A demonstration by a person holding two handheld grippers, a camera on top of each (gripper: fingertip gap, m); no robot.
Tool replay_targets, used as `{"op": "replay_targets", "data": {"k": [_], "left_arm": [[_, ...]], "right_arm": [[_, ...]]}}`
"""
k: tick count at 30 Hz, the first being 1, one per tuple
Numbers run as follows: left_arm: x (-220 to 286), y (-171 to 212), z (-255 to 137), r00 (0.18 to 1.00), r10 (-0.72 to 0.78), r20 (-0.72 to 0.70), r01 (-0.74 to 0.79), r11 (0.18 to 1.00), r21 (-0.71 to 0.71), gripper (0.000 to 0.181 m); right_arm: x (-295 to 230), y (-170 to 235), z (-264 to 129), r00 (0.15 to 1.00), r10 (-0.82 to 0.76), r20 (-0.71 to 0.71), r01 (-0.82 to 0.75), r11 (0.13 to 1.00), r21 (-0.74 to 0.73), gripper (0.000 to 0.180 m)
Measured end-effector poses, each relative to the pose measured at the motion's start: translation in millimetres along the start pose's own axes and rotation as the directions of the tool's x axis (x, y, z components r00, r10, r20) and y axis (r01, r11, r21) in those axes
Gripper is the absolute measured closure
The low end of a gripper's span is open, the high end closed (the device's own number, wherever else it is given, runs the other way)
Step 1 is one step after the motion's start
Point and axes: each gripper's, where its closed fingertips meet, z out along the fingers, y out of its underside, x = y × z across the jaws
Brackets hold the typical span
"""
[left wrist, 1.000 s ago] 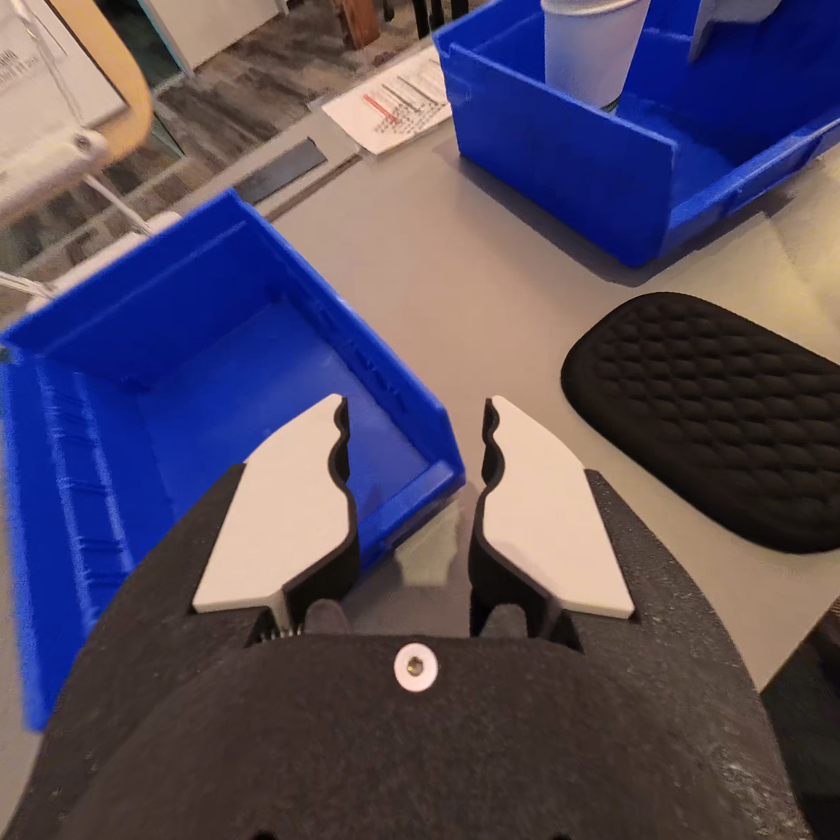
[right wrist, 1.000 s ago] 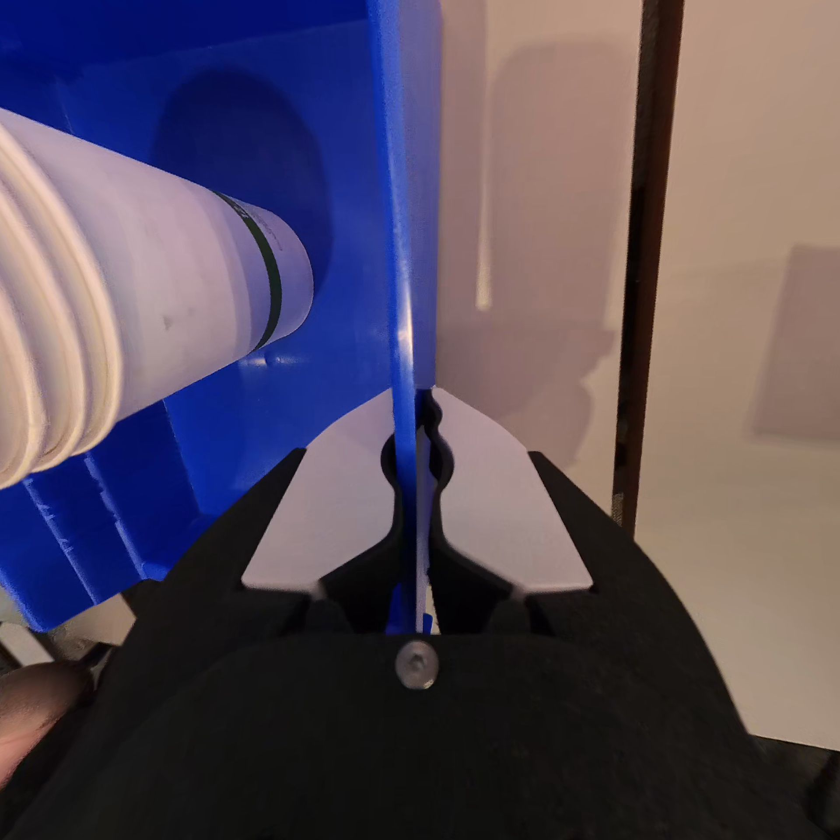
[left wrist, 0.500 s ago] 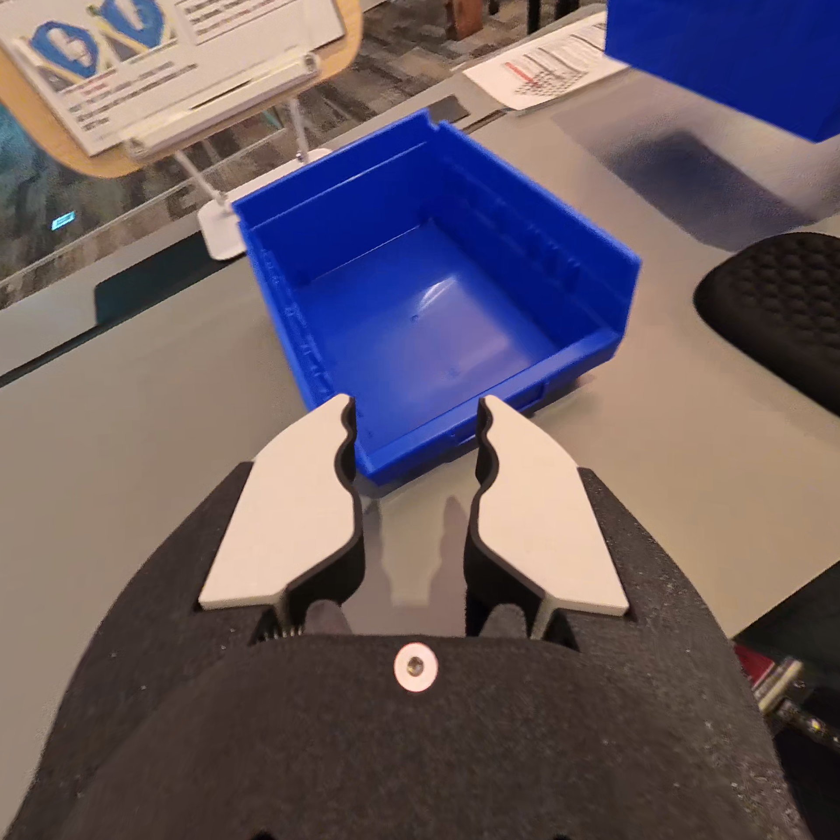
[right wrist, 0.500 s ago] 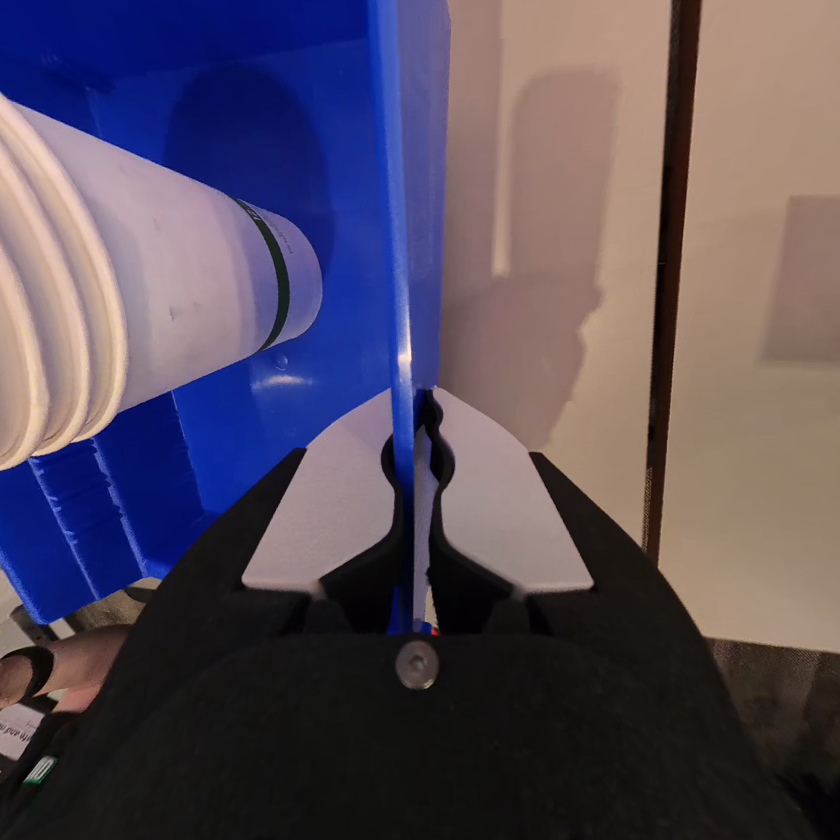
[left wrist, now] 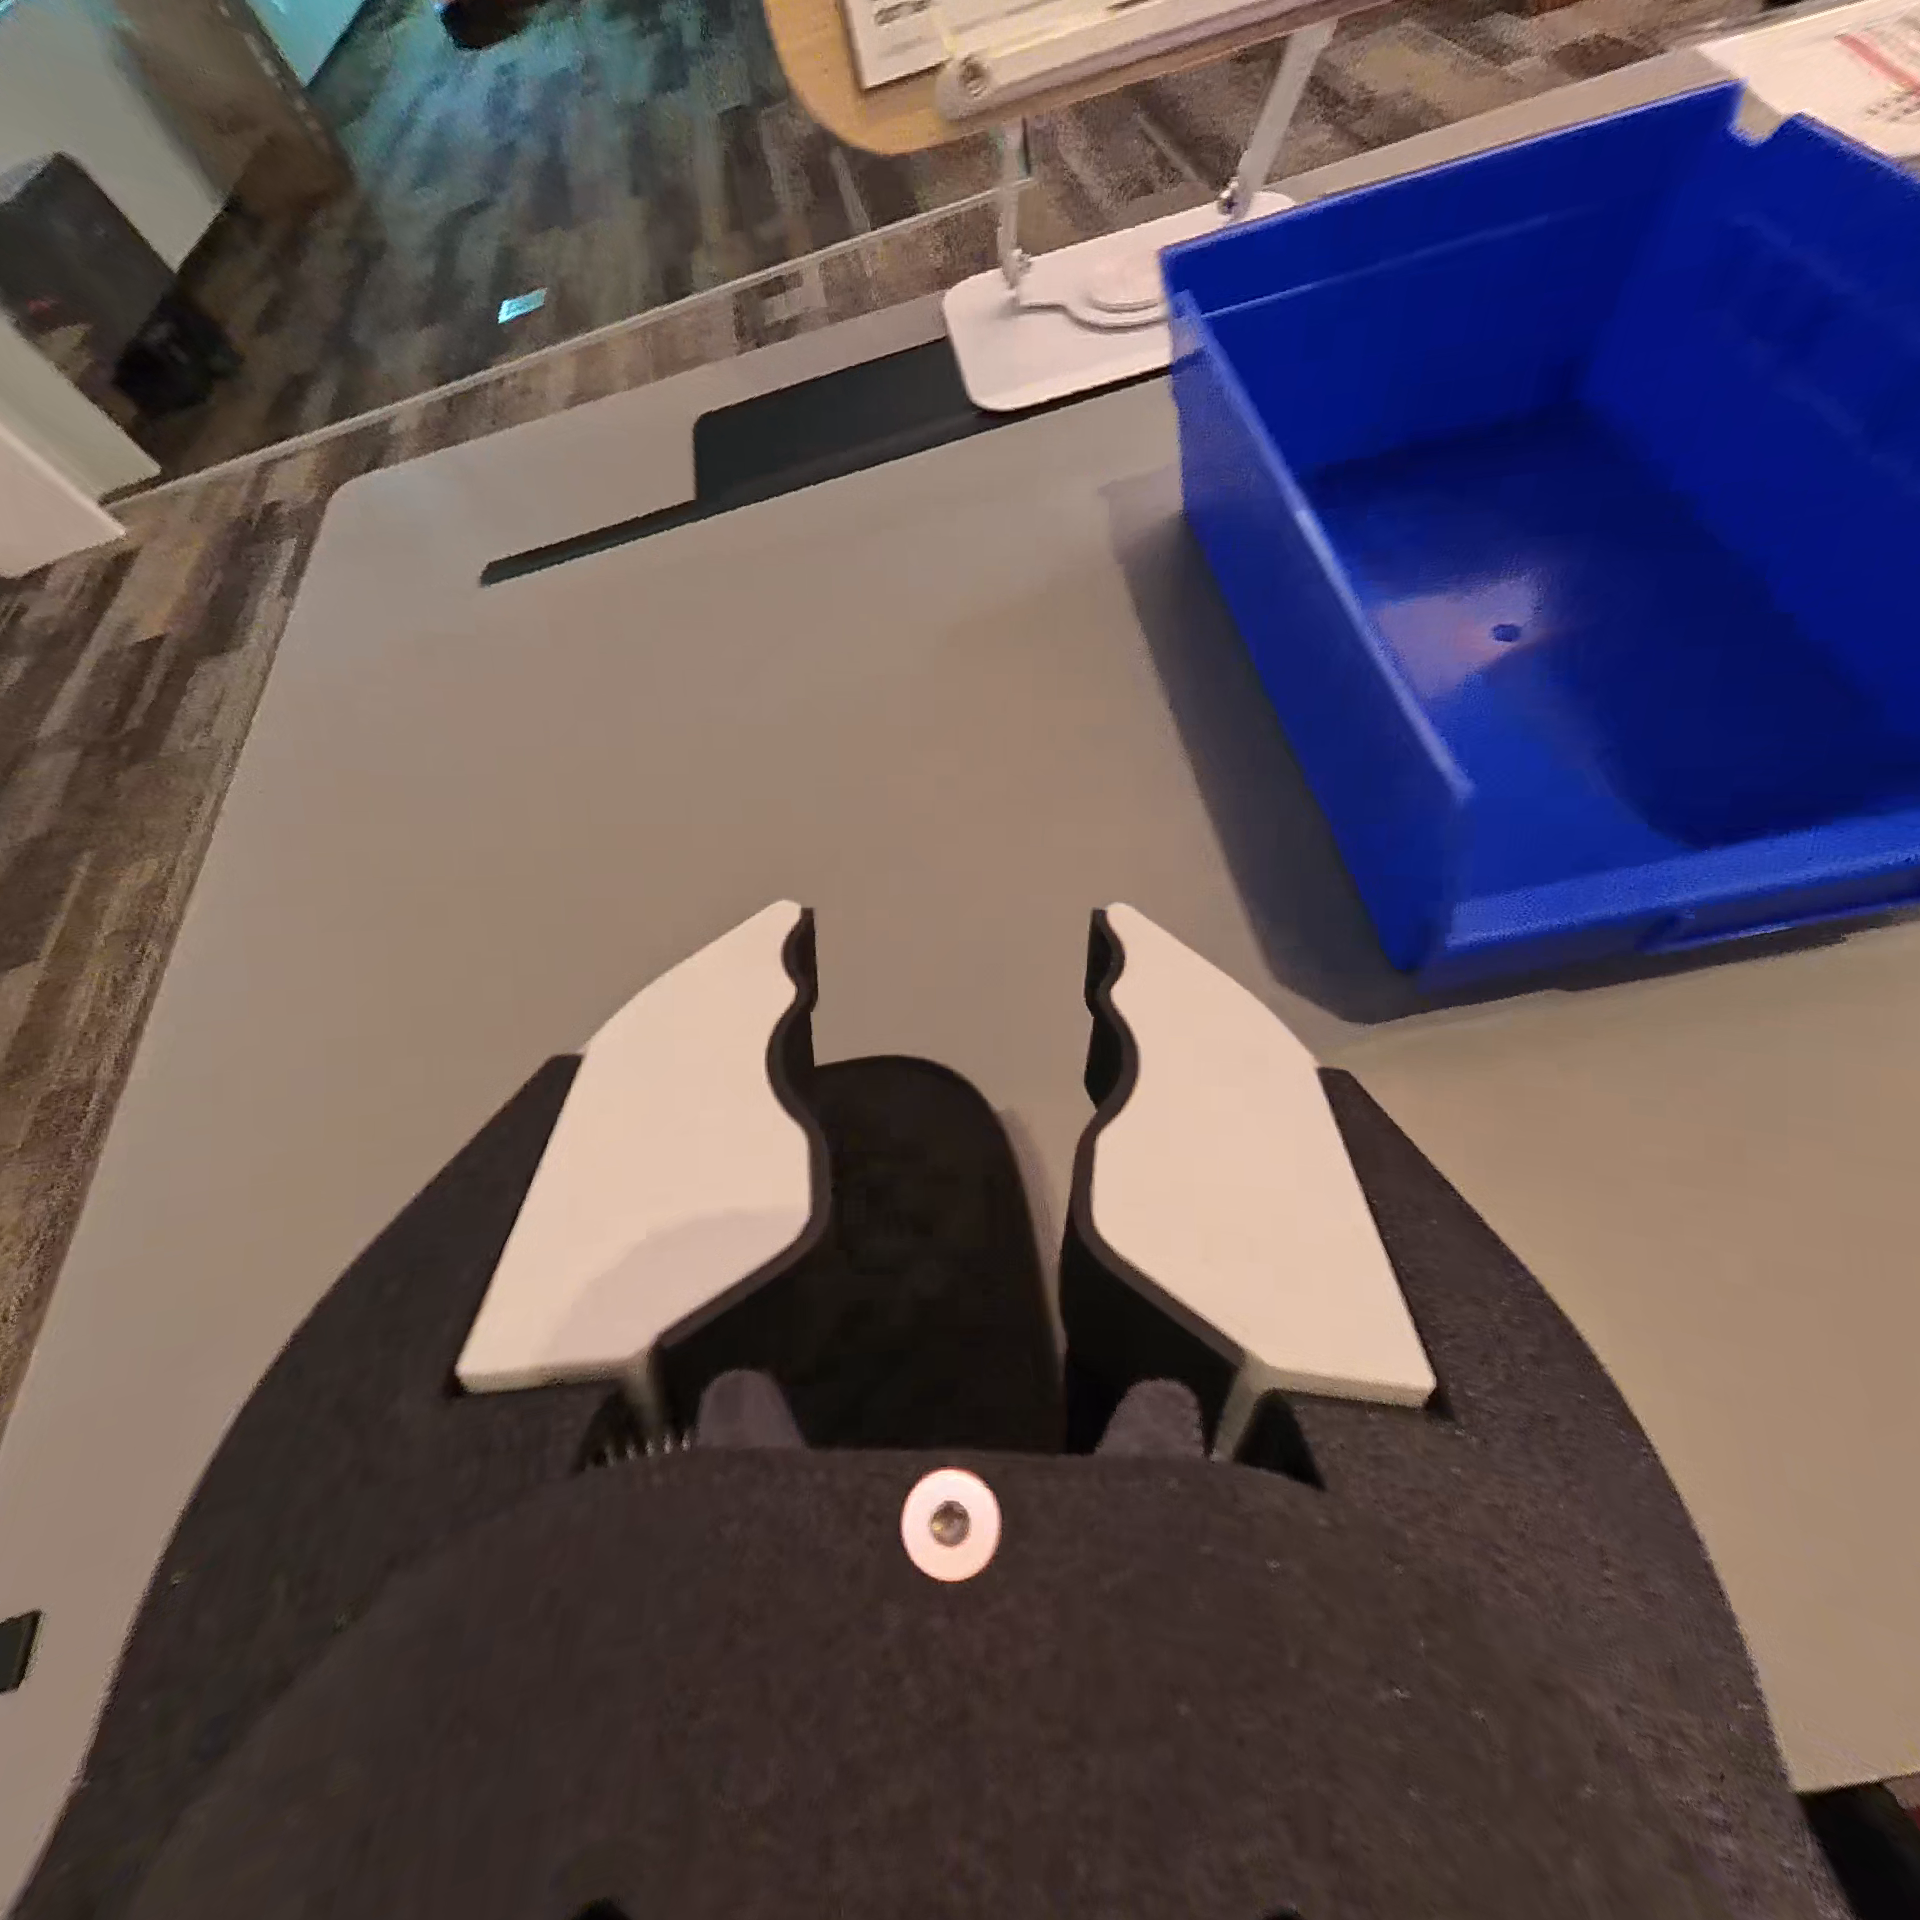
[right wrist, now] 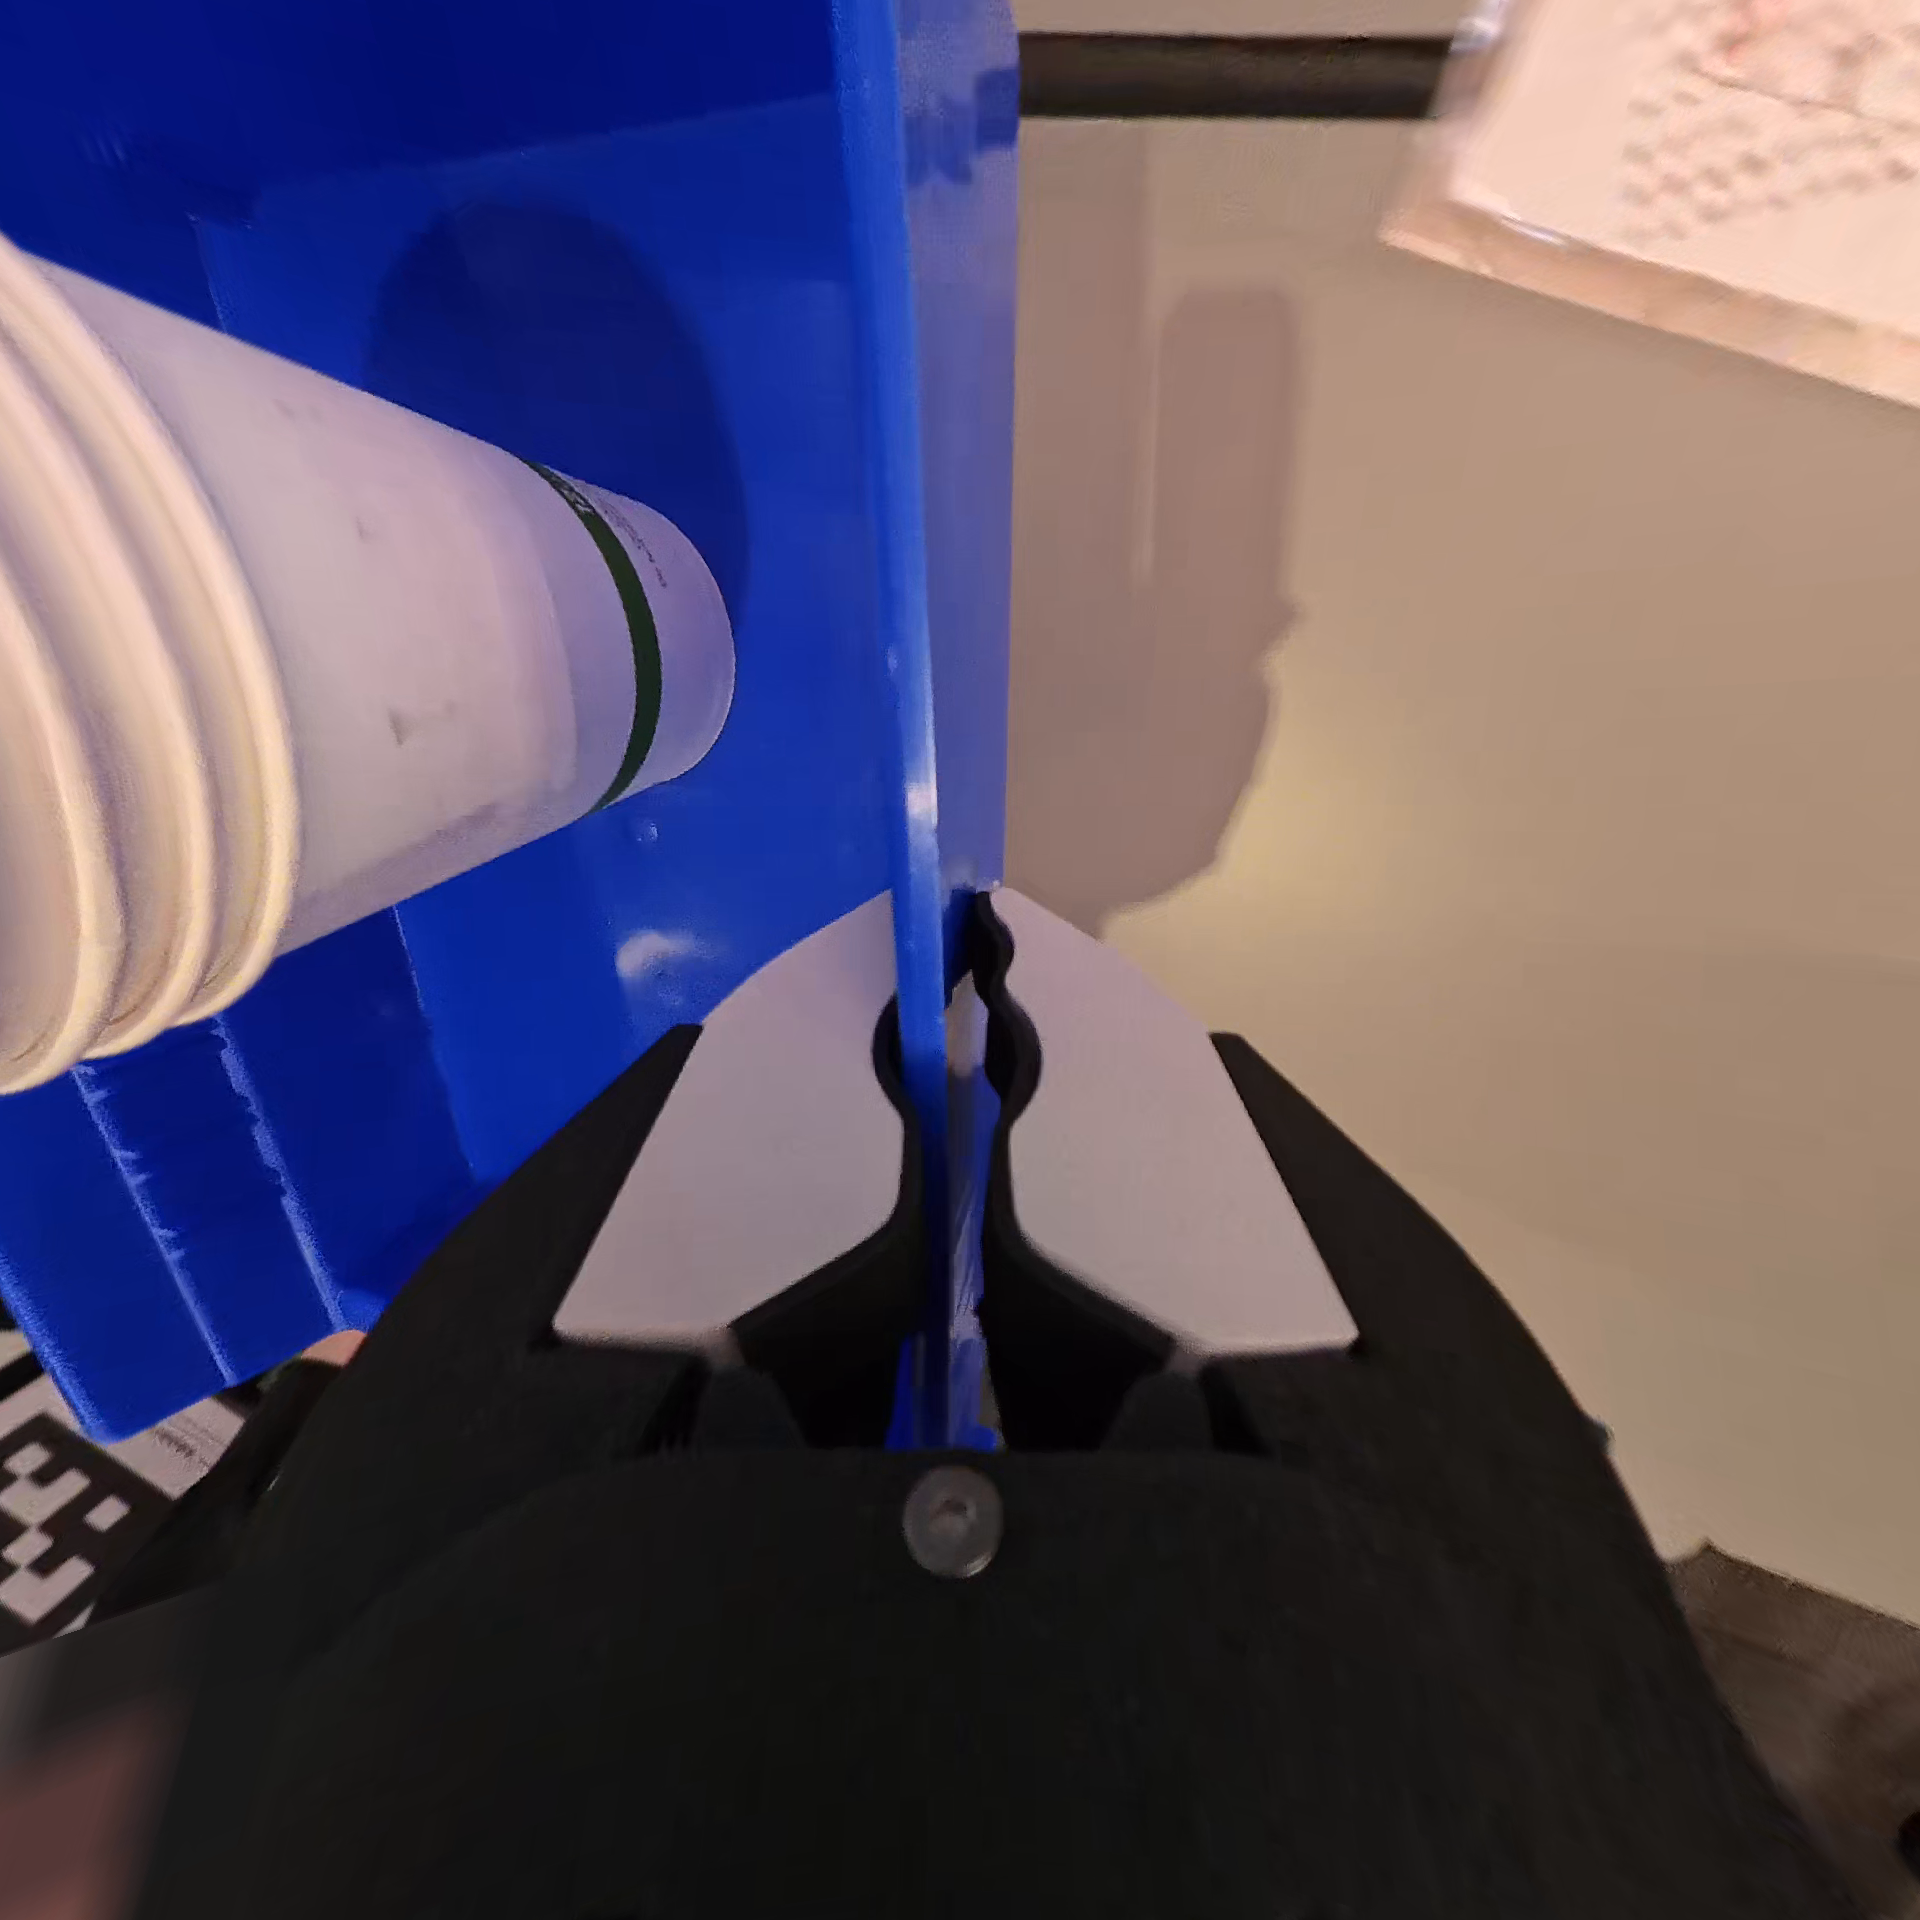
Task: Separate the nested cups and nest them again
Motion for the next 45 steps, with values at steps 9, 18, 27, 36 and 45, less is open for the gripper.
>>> {"op": "replay_targets", "data": {"k": [9, 18, 27, 36, 45], "left_arm": [[-66.5, 38.4, -7.2, 0.994, -0.023, 0.108, 0.03, 0.998, -0.064, 0.132], [-134.4, 80.0, -23.5, 0.973, -0.098, 0.209, 0.123, 0.987, -0.107, 0.132], [-184.6, 116.6, -44.1, 0.94, -0.184, 0.287, 0.222, 0.969, -0.107, 0.131], [-196.7, 99.9, -24.6, 0.921, -0.309, 0.235, 0.318, 0.948, 0.002, 0.112], [-193.1, 92.5, 58.5, 0.921, -0.358, 0.154, 0.375, 0.922, -0.098, 0.111]], "right_arm": [[-207.4, -51.1, 88.6, 0.952, -0.268, 0.149, 0.28, 0.957, -0.068, 0.174], [-353.4, -62.6, 184.3, 0.895, -0.403, 0.189, 0.428, 0.897, -0.11, 0.174], [-420.8, -61.9, 300.3, 0.902, -0.402, 0.159, 0.424, 0.895, -0.141, 0.173], [-434.5, -61.8, 370.7, 0.93, -0.353, 0.105, 0.365, 0.922, -0.127, 0.173], [-454.7, -53.7, 381.3, 0.915, -0.369, 0.164, 0.386, 0.918, -0.089, 0.167]]}}
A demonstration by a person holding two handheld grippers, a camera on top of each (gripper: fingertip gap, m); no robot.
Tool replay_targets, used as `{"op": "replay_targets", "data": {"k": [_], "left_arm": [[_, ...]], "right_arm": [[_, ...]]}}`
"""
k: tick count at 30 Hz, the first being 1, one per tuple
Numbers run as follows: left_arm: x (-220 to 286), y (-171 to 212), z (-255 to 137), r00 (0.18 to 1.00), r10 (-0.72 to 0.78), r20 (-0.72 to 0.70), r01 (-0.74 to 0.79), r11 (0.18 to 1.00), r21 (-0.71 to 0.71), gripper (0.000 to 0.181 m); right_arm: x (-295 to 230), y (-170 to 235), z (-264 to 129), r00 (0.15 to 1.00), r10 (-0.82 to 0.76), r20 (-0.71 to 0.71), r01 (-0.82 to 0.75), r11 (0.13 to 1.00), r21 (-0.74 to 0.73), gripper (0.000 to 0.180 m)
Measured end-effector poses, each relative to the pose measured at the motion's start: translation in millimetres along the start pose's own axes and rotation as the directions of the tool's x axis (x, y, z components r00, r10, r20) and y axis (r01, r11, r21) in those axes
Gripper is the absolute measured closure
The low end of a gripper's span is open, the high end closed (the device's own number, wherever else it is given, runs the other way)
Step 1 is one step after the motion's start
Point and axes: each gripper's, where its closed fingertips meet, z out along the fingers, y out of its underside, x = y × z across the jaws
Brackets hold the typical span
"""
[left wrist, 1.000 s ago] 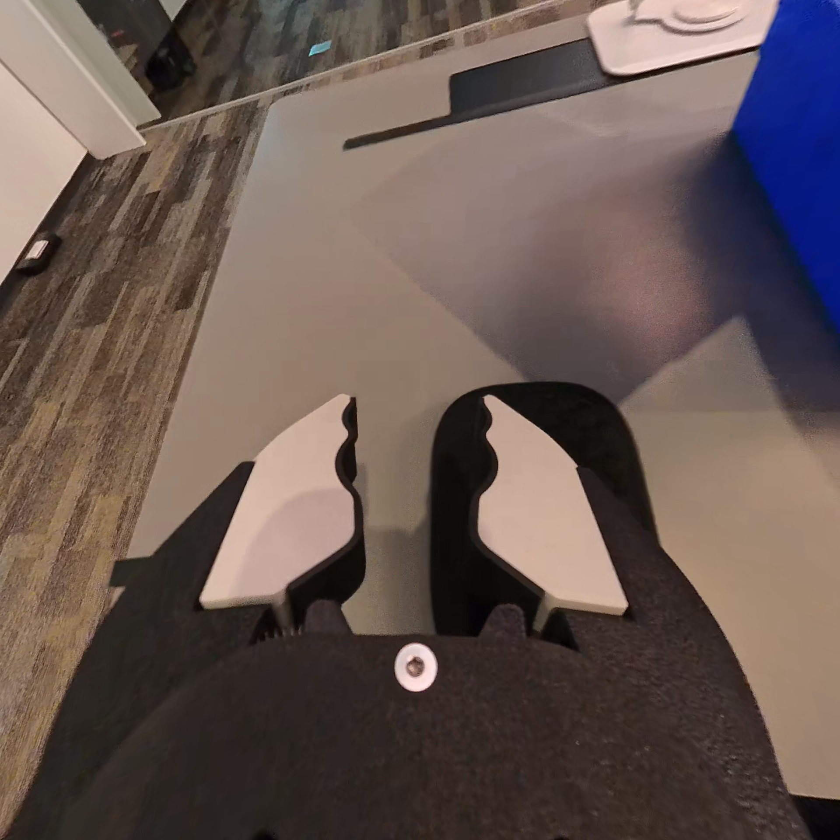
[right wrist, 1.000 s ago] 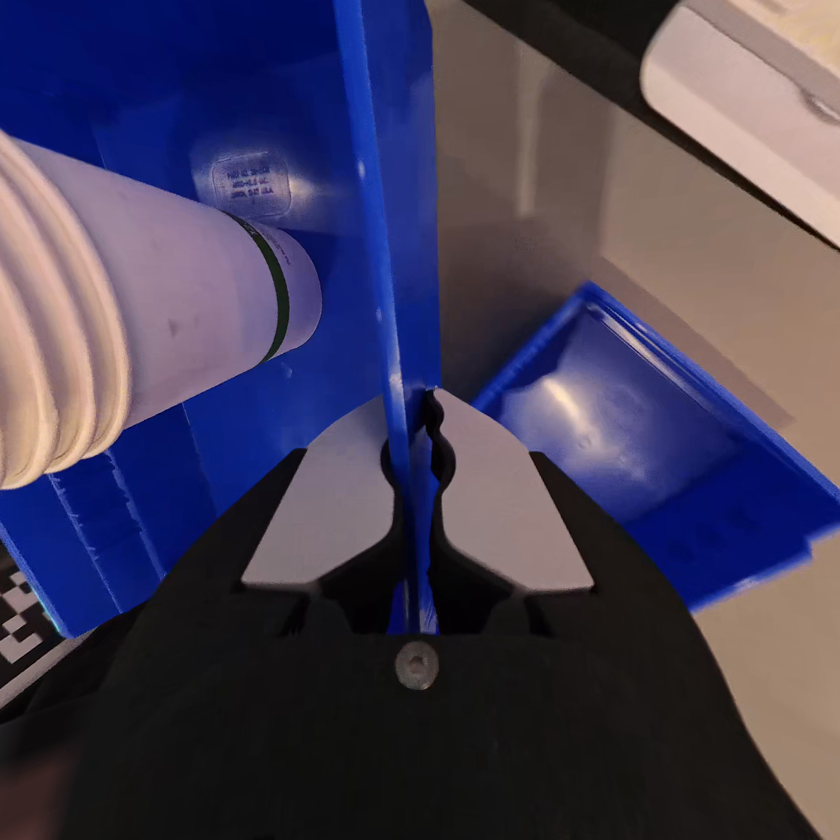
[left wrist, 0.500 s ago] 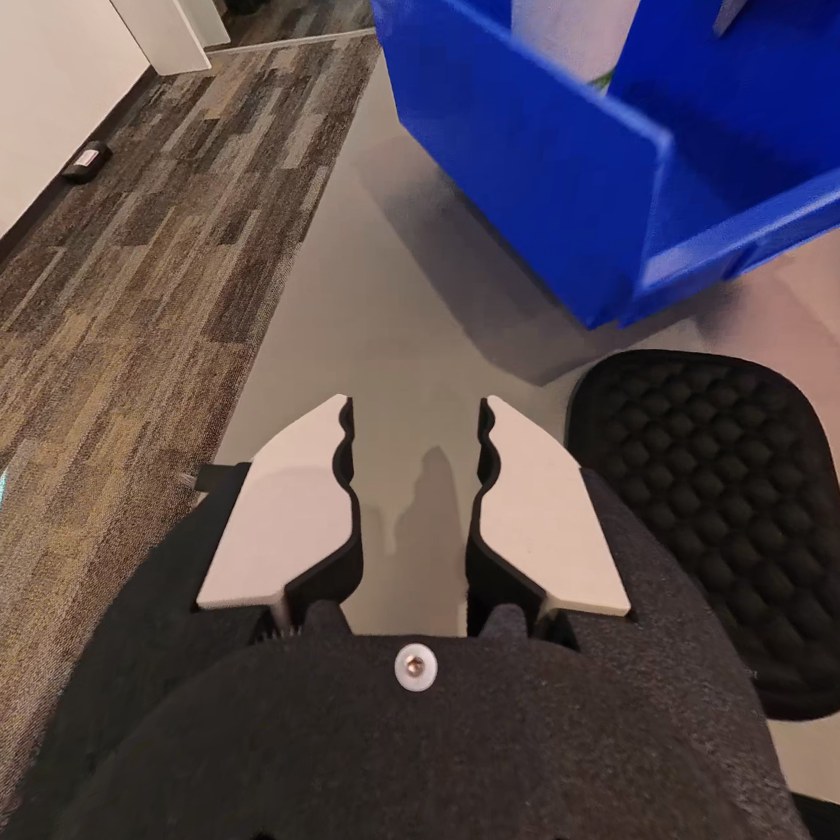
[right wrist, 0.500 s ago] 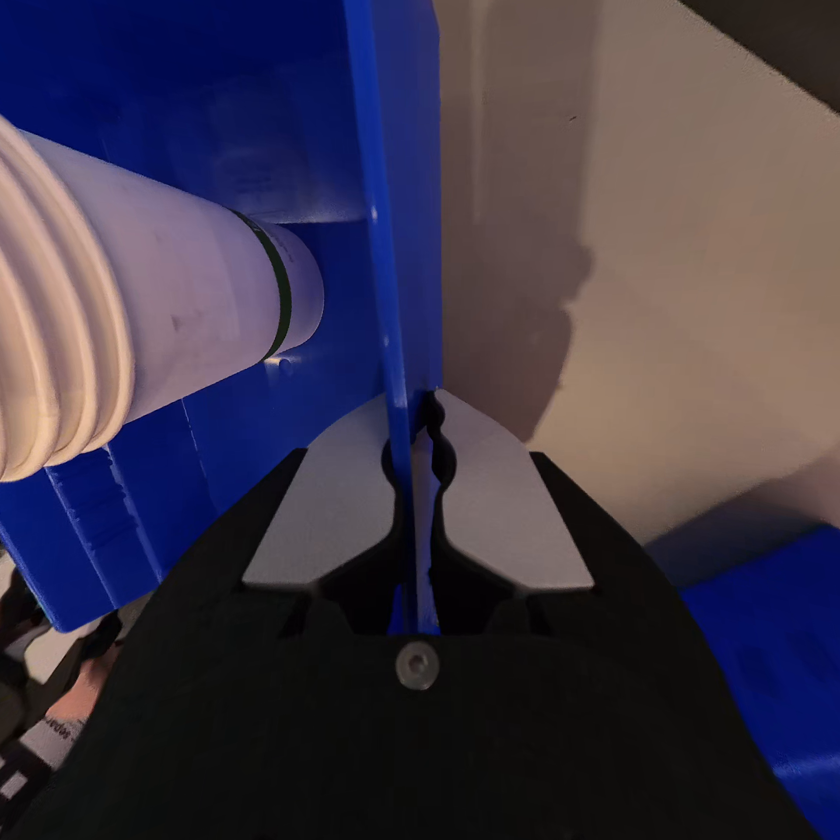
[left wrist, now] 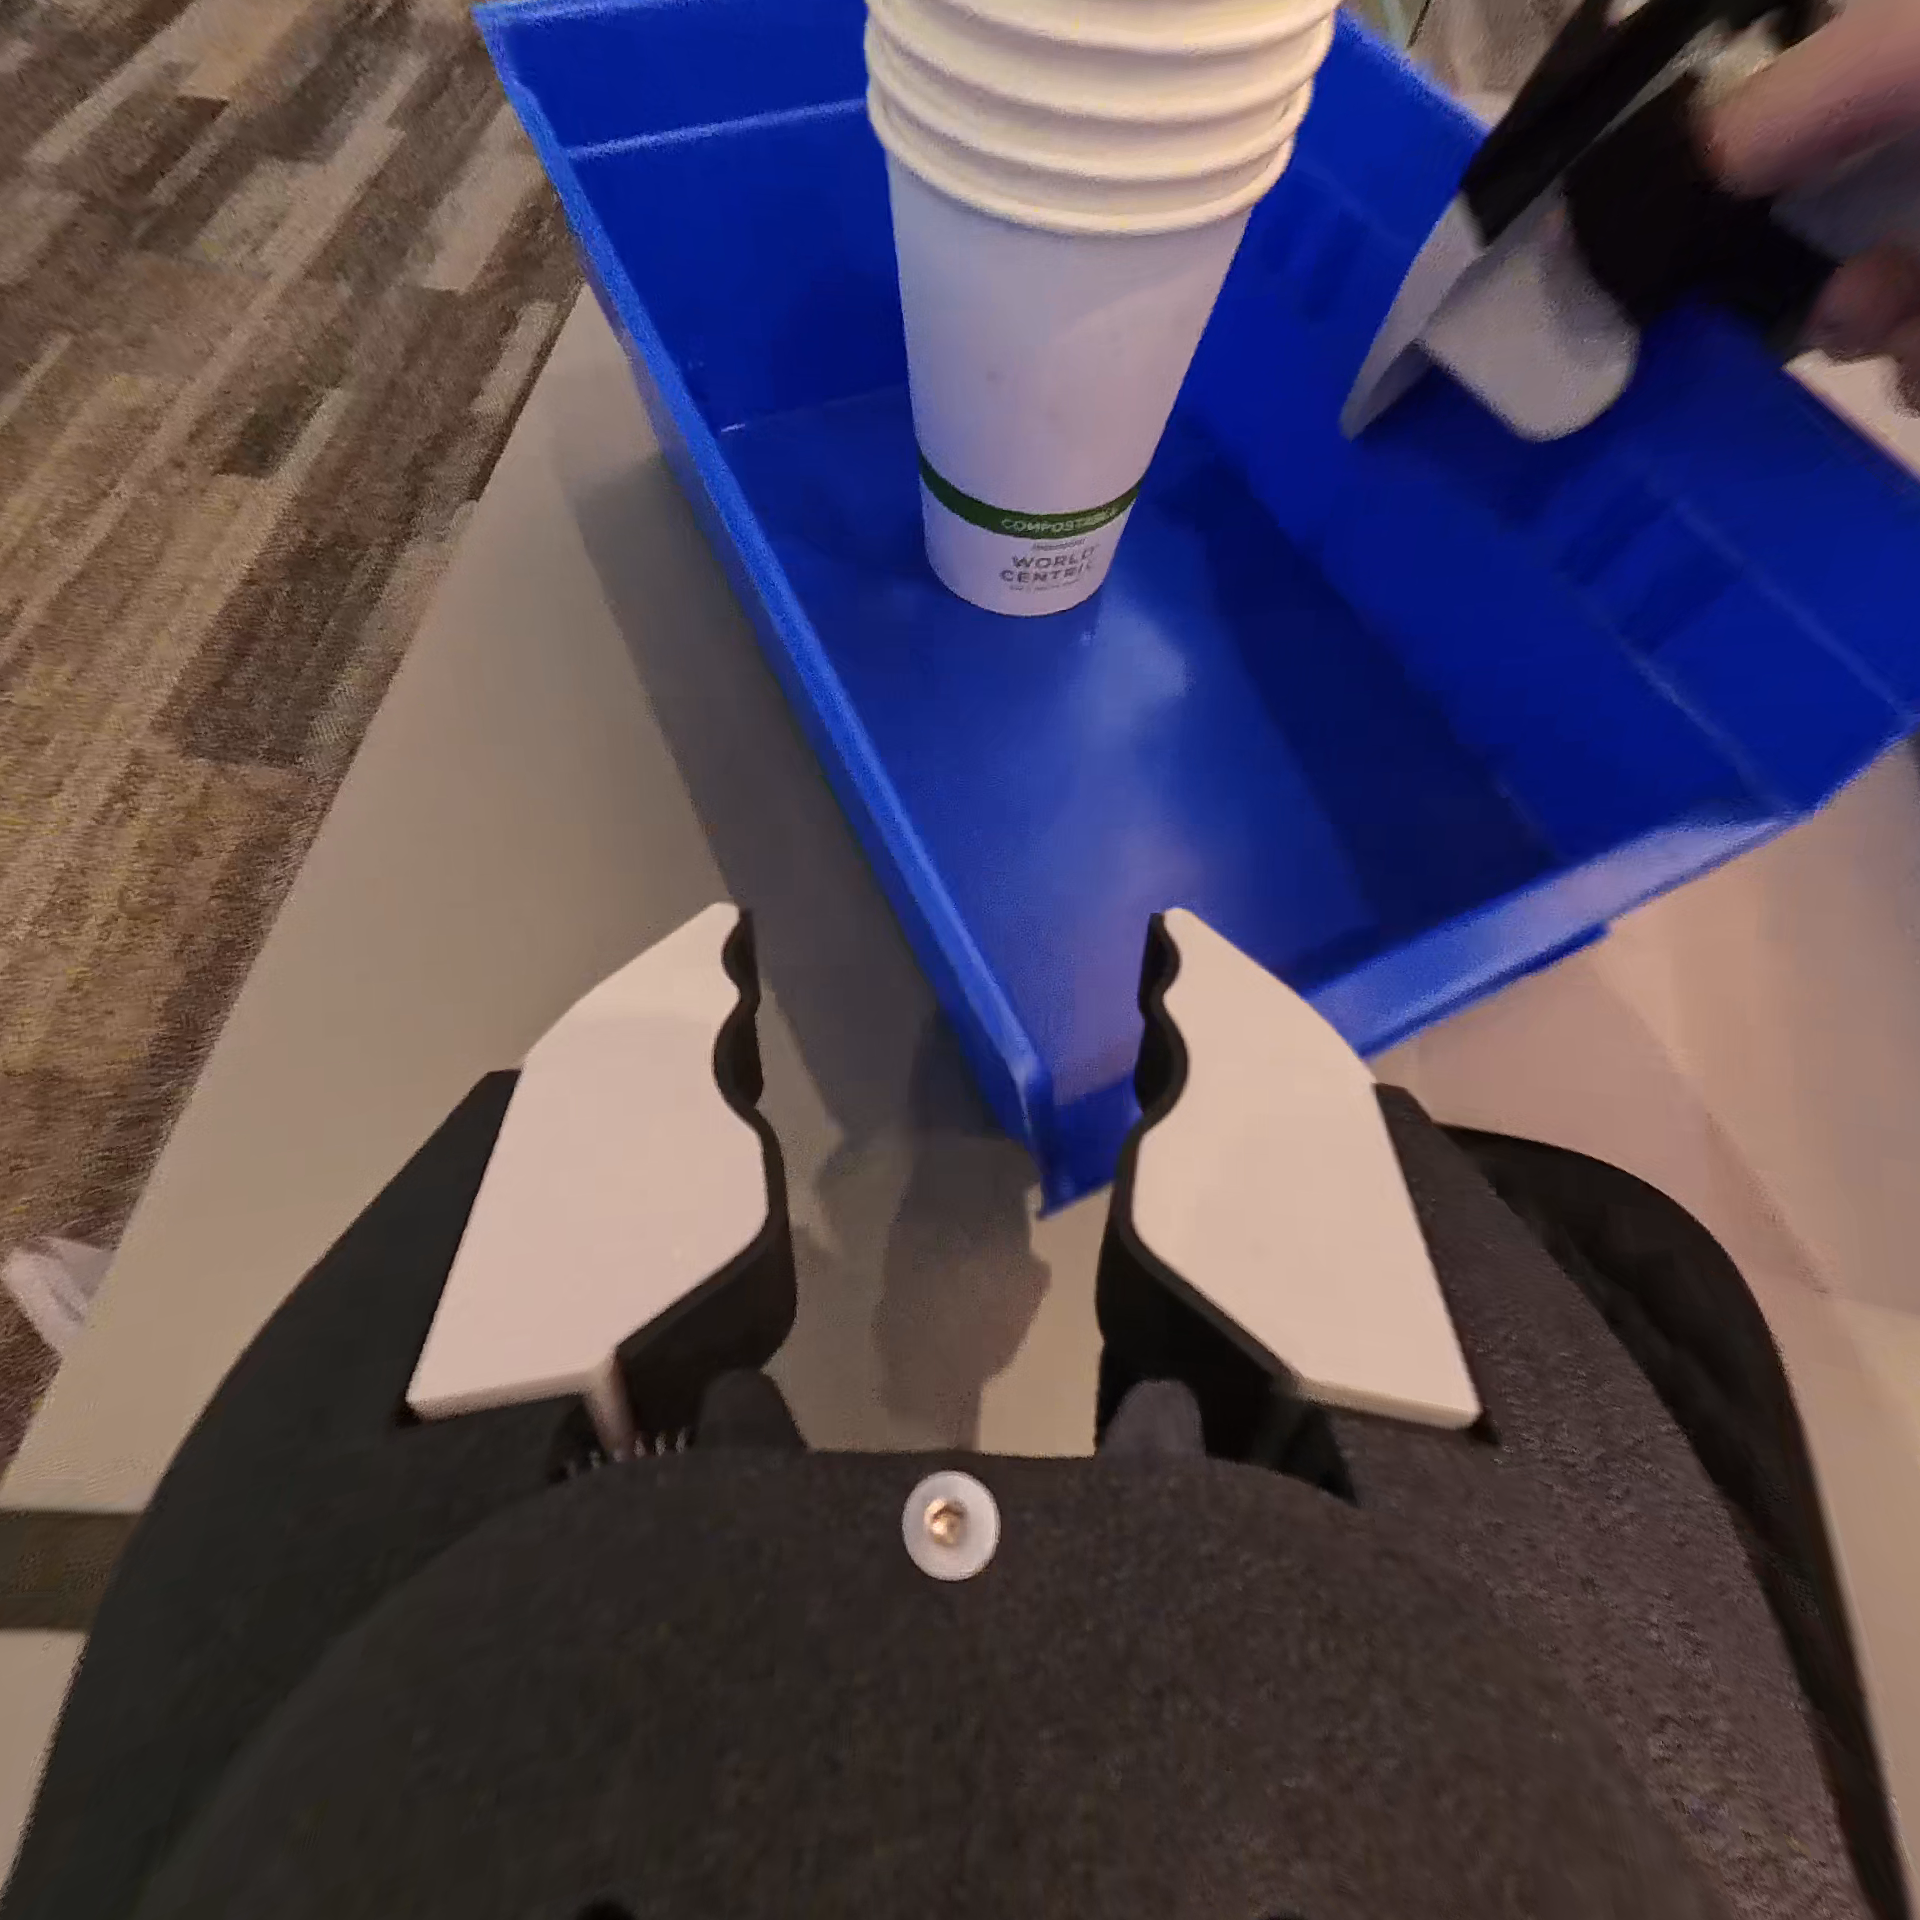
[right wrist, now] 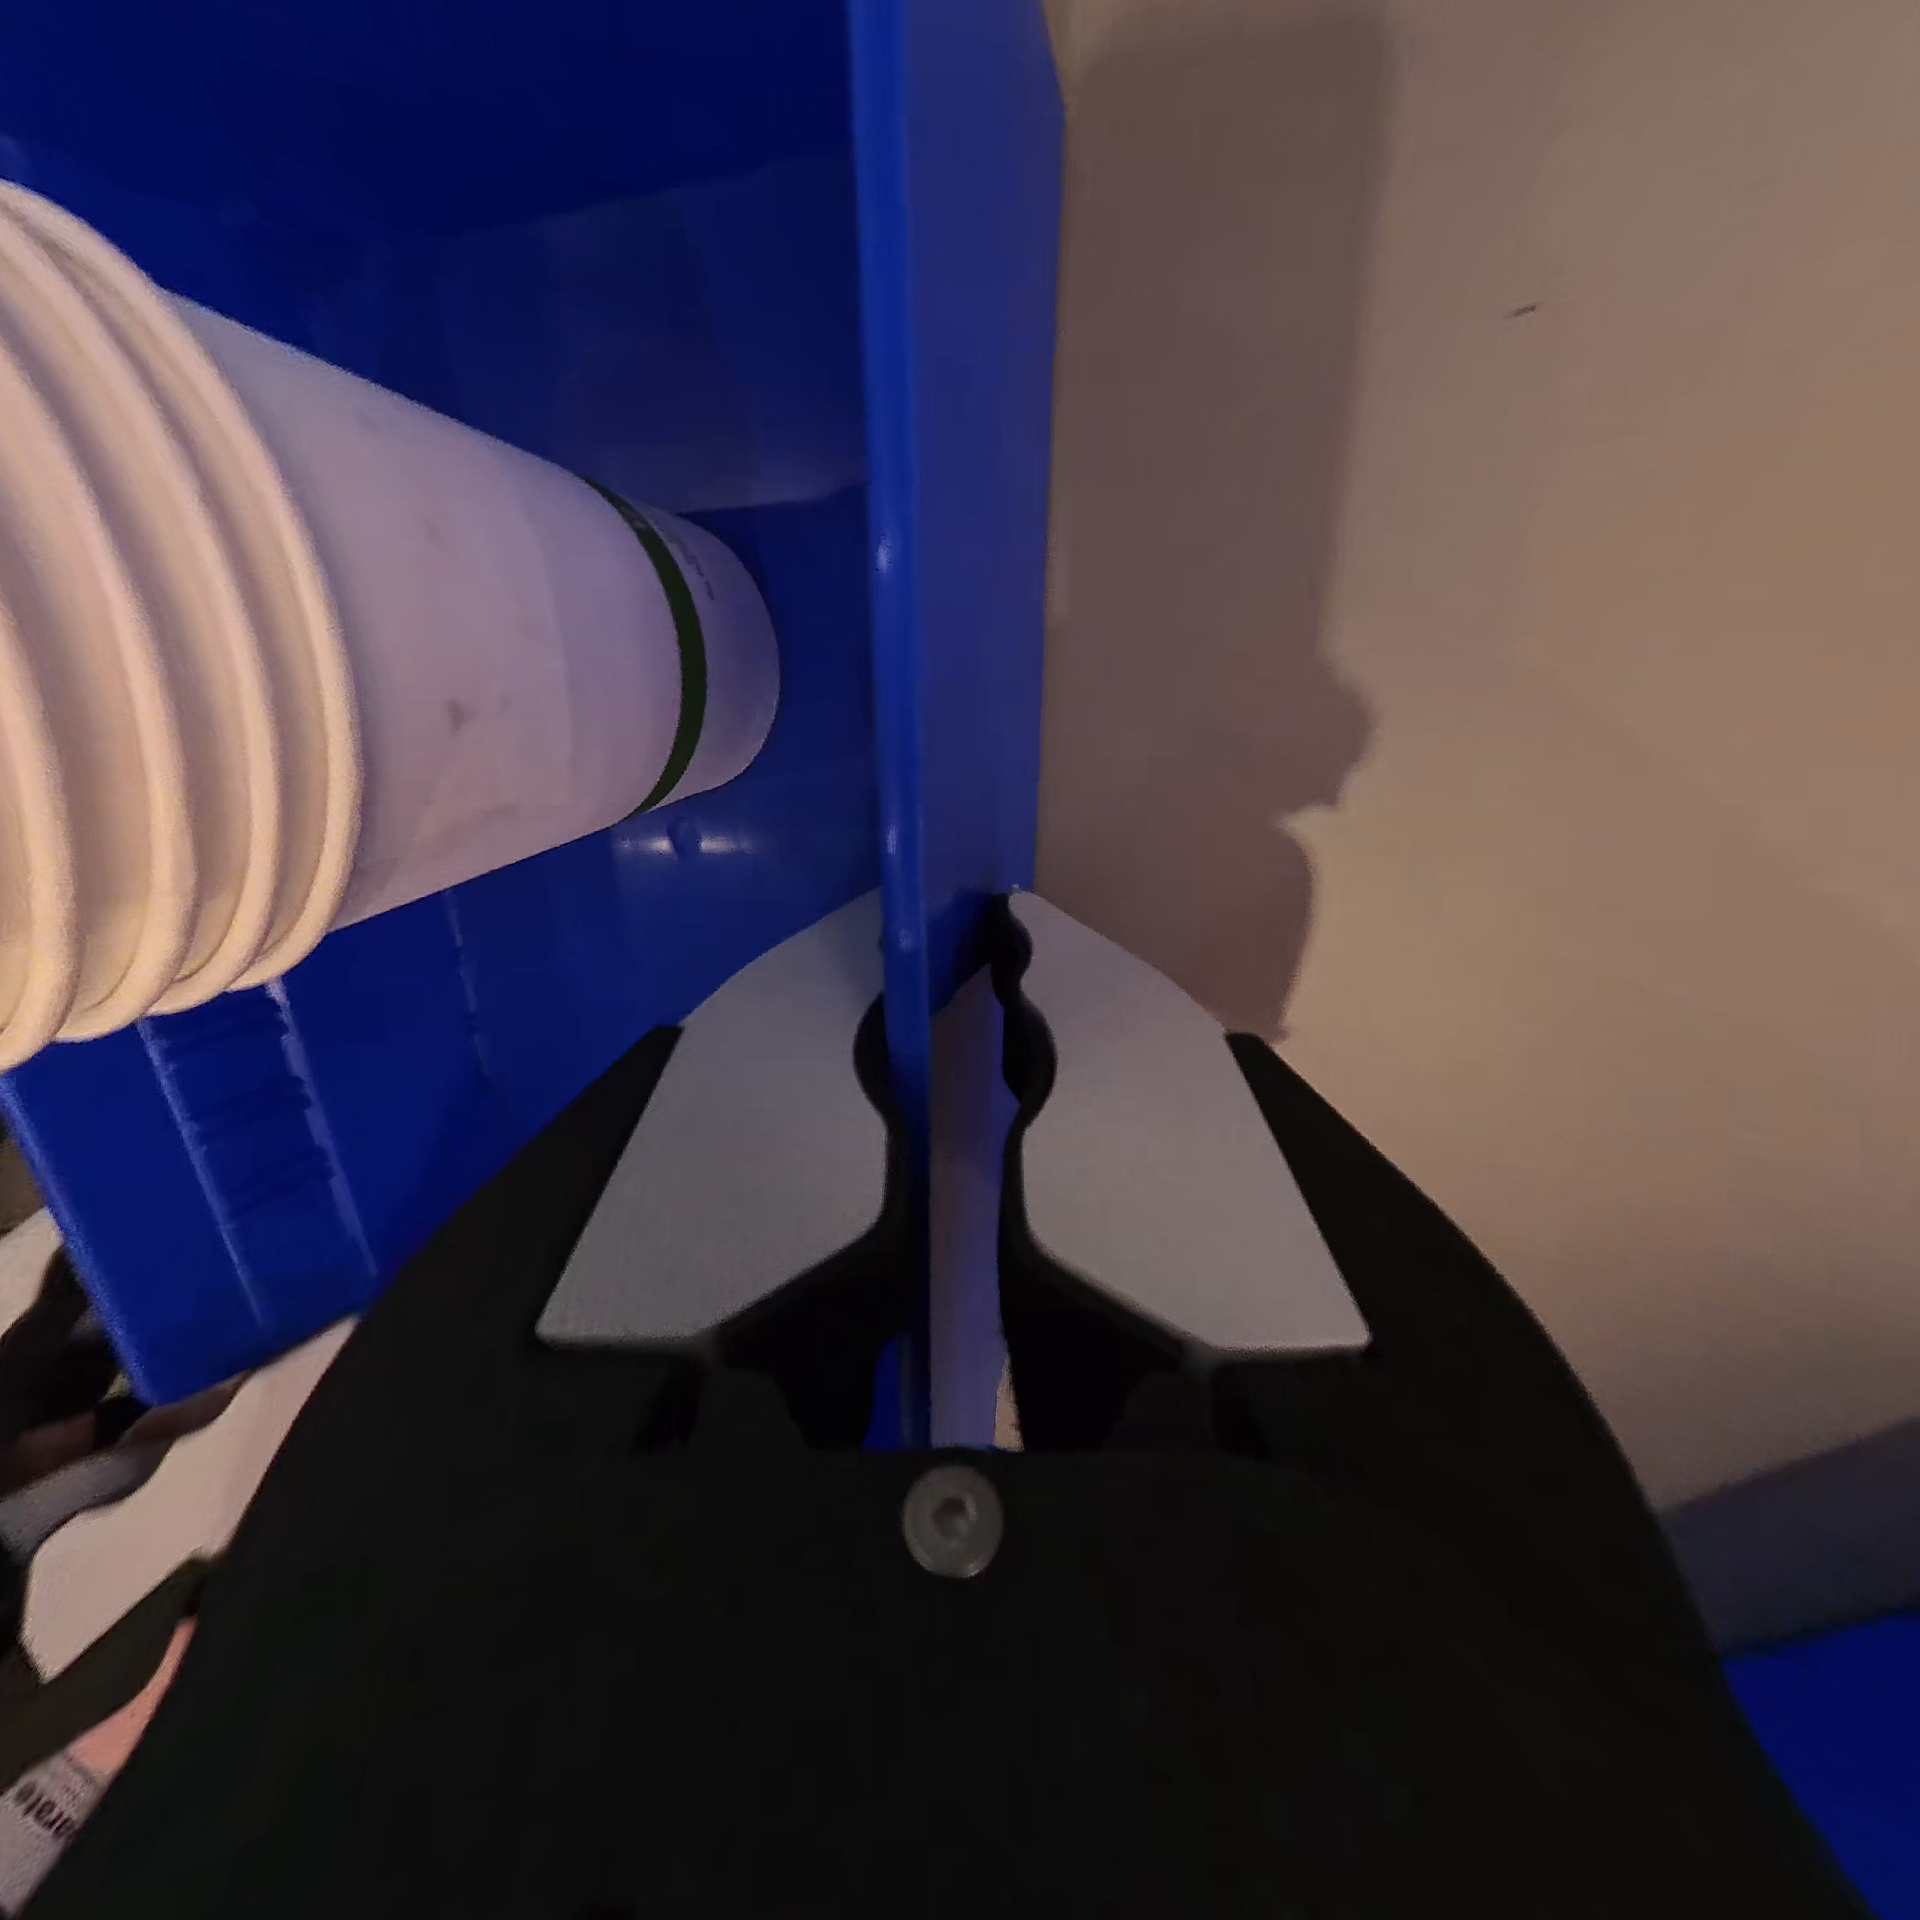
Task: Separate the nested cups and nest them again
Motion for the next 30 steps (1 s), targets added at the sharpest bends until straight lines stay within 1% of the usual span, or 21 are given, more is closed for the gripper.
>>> {"op": "replay_targets", "data": {"k": [3, 4, 5, 7, 8, 10, 14, 17, 20, 25, 30], "left_arm": [[-8.3, 3.9, 17.8, 0.998, 0.049, 0.035, -0.047, 0.997, -0.064, 0.117], [-10.9, 2.5, 19.4, 0.998, 0.052, 0.037, -0.05, 0.997, -0.06, 0.125], [-14.5, 0.0, 19.7, 0.998, 0.053, 0.042, -0.051, 0.998, -0.049, 0.135], [-21.8, -5.9, 18.8, 0.996, 0.073, 0.046, -0.072, 0.997, -0.022, 0.163], [-27.7, -7.5, 19.3, 0.994, 0.089, 0.058, -0.088, 0.996, -0.023, 0.167], [-41.8, -9.9, 21.2, 0.991, 0.107, 0.079, -0.103, 0.994, -0.045, 0.172], [-69.9, -13.8, 24.9, 0.984, 0.154, 0.089, -0.146, 0.985, -0.089, 0.171], [-83.8, -14.6, 25.4, 0.987, 0.156, 0.035, -0.151, 0.983, -0.106, 0.172], [-102.8, -14.3, 22.0, 0.981, 0.194, 0.024, -0.19, 0.974, -0.121, 0.171], [-135.3, -11.7, 15.4, 0.984, 0.179, -0.005, -0.178, 0.975, -0.13, 0.171], [-153.5, -12.0, 14.4, 0.985, 0.171, -0.007, -0.171, 0.976, -0.132, 0.17]], "right_arm": [[-7.0, -0.7, -7.8, 0.997, -0.019, 0.074, 0.017, 1.0, 0.023, 0.156], [-8.6, -0.5, -13.0, 0.995, -0.036, 0.095, 0.033, 0.999, 0.031, 0.154], [-10.0, -0.3, -19.4, 0.992, -0.062, 0.114, 0.057, 0.997, 0.047, 0.157], [-7.3, 0.4, -34.6, 0.987, -0.121, 0.105, 0.111, 0.99, 0.091, 0.158], [-7.5, 0.4, -43.2, 0.983, -0.151, 0.104, 0.138, 0.983, 0.123, 0.155], [-10.4, 4.6, -61.1, 0.973, -0.203, 0.109, 0.183, 0.968, 0.174, 0.157], [-16.9, 32.2, -93.8, 0.932, -0.352, 0.089, 0.328, 0.921, 0.21, 0.156], [-7.7, 59.7, -121.4, 0.892, -0.451, -0.001, 0.441, 0.87, 0.22, 0.156], [8.8, 91.0, -149.3, 0.857, -0.511, -0.065, 0.51, 0.827, 0.236, 0.156], [55.7, 145.4, -189.1, 0.859, -0.499, -0.11, 0.51, 0.822, 0.253, 0.156], [109.9, 186.4, -227.6, 0.897, -0.412, -0.158, 0.441, 0.837, 0.325, 0.156]]}}
